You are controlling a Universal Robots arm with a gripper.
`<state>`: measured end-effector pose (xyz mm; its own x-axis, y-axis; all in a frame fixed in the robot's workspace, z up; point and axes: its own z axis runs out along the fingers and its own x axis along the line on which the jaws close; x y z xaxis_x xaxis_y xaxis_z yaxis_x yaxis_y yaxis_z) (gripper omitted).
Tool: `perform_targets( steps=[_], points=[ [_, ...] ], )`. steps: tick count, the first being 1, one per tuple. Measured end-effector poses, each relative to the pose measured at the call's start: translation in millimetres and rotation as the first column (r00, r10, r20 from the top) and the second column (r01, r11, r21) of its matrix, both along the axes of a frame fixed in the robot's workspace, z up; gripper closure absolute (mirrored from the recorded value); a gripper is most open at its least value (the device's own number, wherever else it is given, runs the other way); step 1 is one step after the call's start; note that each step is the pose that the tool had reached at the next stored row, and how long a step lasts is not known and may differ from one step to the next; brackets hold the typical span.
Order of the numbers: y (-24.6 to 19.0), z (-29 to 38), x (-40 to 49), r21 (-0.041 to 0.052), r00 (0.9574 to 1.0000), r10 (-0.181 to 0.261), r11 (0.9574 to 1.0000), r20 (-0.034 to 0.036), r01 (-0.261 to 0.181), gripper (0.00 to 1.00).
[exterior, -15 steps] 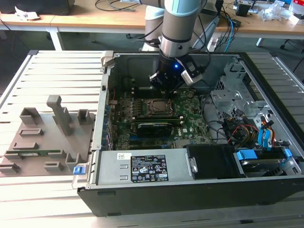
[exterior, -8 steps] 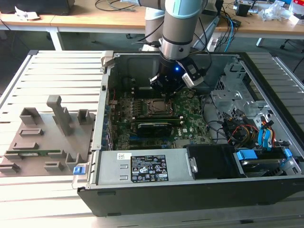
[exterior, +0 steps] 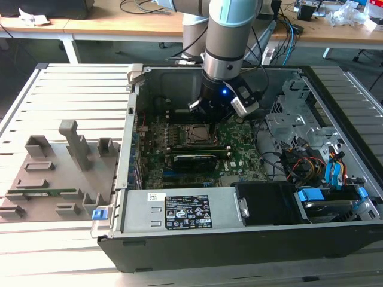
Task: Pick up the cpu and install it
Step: 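Install the first cpu locking lever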
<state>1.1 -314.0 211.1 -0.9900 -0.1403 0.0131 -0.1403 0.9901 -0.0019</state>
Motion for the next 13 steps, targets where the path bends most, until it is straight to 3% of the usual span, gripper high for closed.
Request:
perform_targets(
  steps=[6, 13],
  points=[
    [0.0, 9.3, 0.0, -0.0104, 1.0000, 0.000, 0.9999, 0.0003, 0.000, 0.89],
    [0.0, 29.2, 0.0, -0.0142, 1.0000, 0.000, 0.9999, 0.0012, 0.000, 0.89]
  ],
)
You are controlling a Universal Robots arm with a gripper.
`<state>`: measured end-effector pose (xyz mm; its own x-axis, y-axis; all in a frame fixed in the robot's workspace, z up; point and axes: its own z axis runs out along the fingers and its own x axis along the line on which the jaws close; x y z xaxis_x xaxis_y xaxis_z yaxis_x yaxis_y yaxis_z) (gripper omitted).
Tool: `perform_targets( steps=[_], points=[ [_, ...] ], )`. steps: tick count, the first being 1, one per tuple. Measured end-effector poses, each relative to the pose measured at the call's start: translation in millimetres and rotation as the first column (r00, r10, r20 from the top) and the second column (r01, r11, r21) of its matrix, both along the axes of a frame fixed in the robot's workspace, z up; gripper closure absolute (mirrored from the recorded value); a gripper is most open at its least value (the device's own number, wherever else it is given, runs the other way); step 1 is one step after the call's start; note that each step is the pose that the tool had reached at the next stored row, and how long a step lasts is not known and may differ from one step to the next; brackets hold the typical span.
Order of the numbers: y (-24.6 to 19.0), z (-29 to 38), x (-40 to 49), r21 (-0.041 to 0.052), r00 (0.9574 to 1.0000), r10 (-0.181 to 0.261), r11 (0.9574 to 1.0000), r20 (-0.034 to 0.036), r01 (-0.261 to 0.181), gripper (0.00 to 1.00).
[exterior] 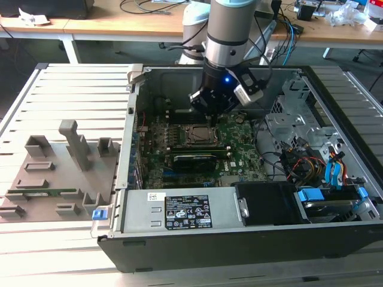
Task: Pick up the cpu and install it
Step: 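Install the first cpu locking lever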
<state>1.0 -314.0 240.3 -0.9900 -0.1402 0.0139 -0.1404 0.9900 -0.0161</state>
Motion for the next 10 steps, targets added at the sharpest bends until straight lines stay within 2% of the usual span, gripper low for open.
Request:
perform_targets(
  steps=[4, 10],
  points=[
    [0.0, 7.5, 0.0, 0.0000, 1.0000, 0.000, 1.0000, 0.0001, 0.000, 0.89],
    [0.0, 8.6, 0.0, 0.0000, 1.0000, 0.000, 1.0000, 0.0001, 0.000, 0.89]
  ],
)
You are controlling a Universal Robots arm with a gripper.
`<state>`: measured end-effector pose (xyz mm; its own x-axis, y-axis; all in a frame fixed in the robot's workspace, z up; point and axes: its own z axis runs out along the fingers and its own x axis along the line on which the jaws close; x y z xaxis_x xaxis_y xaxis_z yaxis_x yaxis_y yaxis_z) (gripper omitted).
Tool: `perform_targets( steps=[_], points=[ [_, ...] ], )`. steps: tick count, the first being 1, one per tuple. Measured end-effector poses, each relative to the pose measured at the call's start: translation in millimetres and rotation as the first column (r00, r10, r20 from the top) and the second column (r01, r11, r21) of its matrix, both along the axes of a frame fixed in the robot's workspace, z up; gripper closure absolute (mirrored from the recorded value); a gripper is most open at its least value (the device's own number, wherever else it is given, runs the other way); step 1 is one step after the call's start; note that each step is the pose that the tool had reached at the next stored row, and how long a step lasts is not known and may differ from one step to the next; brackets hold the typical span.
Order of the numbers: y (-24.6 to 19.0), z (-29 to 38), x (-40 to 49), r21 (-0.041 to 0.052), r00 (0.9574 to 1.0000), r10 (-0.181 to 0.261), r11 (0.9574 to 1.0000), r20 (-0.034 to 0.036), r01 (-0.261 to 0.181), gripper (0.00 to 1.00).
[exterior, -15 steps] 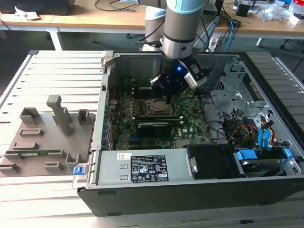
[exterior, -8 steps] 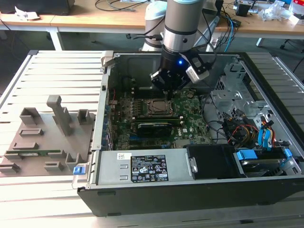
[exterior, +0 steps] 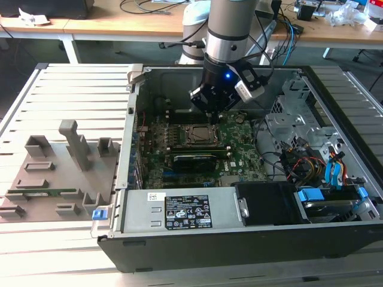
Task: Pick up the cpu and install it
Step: 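Install the first cpu locking lever, then install the second cpu locking lever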
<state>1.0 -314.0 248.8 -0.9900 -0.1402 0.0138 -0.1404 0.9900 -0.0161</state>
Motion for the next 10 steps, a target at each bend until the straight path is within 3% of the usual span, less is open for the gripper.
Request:
perform_targets(
  steps=[10],
  points=[
    [-1.1, 0.2, 0.0, -0.0002, 1.0000, 0.000, 1.0000, -0.0001, 0.000, 0.89]
  ],
)
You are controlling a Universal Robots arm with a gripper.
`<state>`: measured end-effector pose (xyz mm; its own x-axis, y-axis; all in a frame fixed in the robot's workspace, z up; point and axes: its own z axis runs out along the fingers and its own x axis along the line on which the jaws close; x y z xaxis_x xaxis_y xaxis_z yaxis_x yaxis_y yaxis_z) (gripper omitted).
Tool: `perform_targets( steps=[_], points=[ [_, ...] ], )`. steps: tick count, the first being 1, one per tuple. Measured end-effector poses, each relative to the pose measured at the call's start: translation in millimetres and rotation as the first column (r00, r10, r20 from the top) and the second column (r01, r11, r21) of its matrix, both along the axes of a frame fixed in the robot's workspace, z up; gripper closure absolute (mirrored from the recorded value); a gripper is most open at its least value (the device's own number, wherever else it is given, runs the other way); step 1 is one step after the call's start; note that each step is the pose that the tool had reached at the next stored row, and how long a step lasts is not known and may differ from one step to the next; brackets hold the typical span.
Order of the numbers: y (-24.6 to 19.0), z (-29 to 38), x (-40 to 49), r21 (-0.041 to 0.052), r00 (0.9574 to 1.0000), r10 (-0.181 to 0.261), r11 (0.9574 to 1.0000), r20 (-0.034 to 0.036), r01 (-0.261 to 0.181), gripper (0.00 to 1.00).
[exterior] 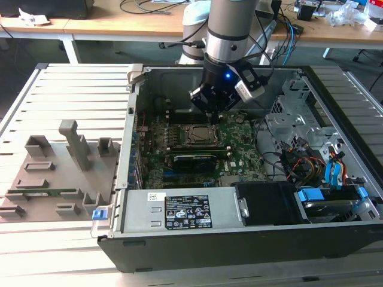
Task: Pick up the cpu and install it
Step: 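Install the second cpu locking lever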
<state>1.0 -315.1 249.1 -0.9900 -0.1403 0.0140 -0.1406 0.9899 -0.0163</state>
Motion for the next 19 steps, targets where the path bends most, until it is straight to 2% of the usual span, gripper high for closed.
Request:
perform_targets(
  steps=[3, 5, 8, 11, 15, 19],
  points=[
    [-4.6, -0.1, 0.0, 0.0002, 1.0000, 0.000, 1.0000, 0.0001, 0.000, 0.89],
    [-14.4, -0.1, 0.0, 0.0003, 1.0000, 0.000, 1.0000, 0.0001, 0.000, 0.89],
    [-22.1, -0.2, 0.0, 0.0003, 1.0000, 0.000, 1.0000, 0.0001, 0.000, 0.89],
    [-25.9, -0.2, 0.0, 0.0004, 1.0000, 0.000, 1.0000, 0.0001, 0.000, 0.89],
    [-28.8, -0.4, 0.0, 0.0004, 1.0000, 0.000, 1.0000, 0.0001, 0.000, 0.89],
    [-35.6, -0.7, -0.2, 0.0101, 1.0000, 0.000, 0.9999, 0.0001, 0.000, 0.89]
  ],
)
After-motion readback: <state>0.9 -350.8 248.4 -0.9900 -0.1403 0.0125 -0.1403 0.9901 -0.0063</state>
